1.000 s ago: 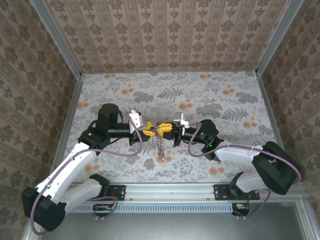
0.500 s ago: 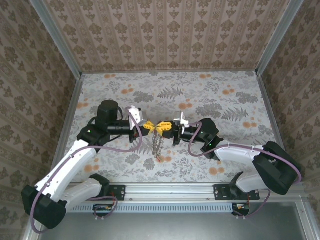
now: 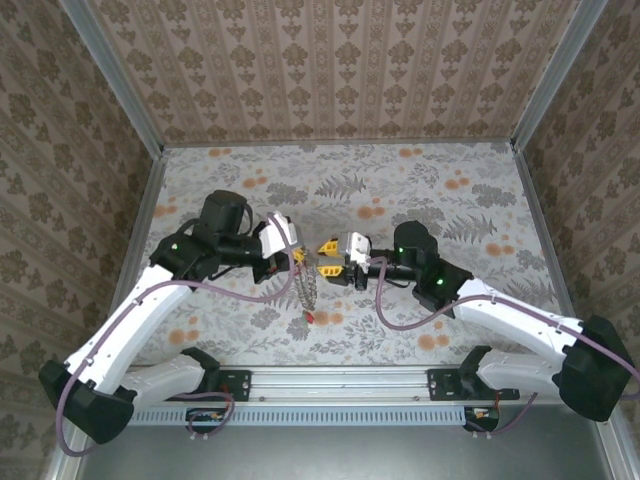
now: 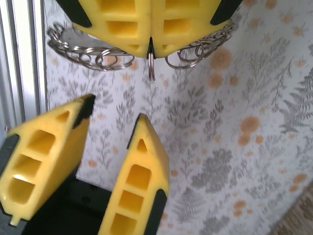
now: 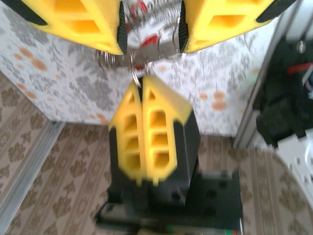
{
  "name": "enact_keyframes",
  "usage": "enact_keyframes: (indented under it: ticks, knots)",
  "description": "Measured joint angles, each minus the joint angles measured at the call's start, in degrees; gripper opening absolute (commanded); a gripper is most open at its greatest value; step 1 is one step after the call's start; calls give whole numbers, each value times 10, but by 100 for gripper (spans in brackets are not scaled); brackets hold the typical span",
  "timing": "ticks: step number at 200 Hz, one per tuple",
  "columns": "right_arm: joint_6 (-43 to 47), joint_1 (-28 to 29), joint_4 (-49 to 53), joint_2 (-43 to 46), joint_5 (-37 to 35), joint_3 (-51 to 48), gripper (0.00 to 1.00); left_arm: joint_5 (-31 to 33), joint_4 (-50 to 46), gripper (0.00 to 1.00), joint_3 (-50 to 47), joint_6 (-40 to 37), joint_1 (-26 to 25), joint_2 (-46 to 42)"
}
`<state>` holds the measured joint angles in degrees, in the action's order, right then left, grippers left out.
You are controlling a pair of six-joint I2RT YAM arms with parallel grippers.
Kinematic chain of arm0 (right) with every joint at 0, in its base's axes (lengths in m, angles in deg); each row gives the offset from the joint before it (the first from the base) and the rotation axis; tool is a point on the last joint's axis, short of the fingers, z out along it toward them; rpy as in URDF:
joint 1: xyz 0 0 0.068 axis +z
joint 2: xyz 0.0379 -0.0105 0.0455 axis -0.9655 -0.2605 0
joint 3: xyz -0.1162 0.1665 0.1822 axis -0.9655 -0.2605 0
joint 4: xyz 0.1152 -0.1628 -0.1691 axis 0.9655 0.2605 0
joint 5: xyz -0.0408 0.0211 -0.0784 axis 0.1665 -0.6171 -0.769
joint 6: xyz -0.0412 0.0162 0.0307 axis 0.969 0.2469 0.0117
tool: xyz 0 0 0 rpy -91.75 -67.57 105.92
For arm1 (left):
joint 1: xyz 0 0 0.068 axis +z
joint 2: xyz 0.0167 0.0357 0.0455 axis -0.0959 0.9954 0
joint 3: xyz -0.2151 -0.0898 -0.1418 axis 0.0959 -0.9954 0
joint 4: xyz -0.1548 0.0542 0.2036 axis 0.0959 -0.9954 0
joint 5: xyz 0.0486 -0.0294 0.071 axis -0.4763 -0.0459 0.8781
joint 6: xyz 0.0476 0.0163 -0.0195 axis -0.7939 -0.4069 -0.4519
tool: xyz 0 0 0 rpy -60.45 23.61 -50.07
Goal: Put the keys on the keyring
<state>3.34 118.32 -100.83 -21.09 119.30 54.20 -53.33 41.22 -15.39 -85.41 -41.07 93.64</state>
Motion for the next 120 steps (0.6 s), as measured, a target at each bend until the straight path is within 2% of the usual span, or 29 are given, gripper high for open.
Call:
enact_keyframes:
  ticks: [21, 38, 82, 120]
  knots:
    - [44, 2, 68, 1, -9, 4, 36, 42, -57, 0, 39, -22, -26, 29]
    - [55, 7, 85, -2, -16, 4, 35, 65, -91, 0, 60, -34, -41, 53]
    - [60, 21, 73, -19, -17, 3, 34, 96, -153, 0, 94, -51, -65, 89]
    - [43, 29, 23, -30, -21, -10, 33, 96, -163, 0, 107, -55, -69, 95]
